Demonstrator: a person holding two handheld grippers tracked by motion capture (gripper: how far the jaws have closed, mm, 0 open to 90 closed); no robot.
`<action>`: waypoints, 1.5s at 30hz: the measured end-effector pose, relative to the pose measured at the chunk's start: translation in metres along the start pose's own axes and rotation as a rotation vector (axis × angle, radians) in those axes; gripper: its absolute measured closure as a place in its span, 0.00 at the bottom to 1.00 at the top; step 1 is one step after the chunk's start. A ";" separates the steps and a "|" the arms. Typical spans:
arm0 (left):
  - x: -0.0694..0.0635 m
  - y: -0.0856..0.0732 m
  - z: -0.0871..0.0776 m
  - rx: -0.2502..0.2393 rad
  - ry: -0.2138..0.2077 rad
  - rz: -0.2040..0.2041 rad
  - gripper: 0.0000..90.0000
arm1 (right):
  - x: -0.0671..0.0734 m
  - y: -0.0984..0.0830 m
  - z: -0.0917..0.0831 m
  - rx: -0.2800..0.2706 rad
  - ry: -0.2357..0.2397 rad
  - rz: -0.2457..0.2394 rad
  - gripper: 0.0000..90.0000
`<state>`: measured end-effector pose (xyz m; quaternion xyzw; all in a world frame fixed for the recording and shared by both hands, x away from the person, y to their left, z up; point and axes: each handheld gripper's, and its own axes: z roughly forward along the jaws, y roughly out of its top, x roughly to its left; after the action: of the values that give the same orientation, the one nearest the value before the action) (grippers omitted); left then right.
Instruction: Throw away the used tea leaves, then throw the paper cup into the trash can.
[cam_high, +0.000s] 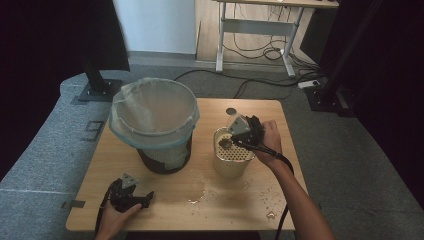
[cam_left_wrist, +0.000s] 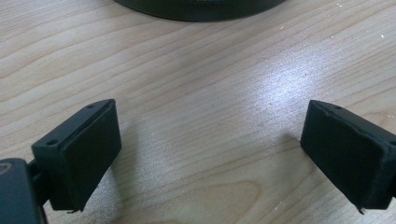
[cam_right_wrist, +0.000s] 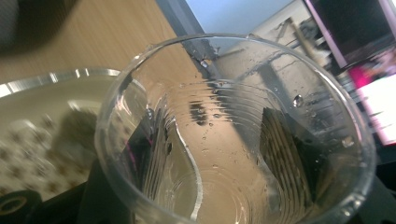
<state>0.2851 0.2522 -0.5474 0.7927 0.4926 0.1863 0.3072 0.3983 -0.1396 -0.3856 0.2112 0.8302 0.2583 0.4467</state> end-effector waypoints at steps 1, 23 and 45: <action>0.000 0.000 0.000 0.000 0.000 0.000 0.05 | -0.006 -0.004 -0.002 -0.035 0.031 0.103 0.47; 0.000 0.000 0.000 0.000 0.000 0.000 0.05 | -0.031 -0.023 -0.008 -0.250 0.227 0.660 0.48; 0.000 0.000 0.000 0.001 0.000 0.001 0.05 | -0.067 0.070 -0.051 -0.467 0.244 0.651 0.48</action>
<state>0.2851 0.2523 -0.5473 0.7931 0.4921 0.1863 0.3069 0.3975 -0.1365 -0.2766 0.3234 0.6861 0.5903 0.2762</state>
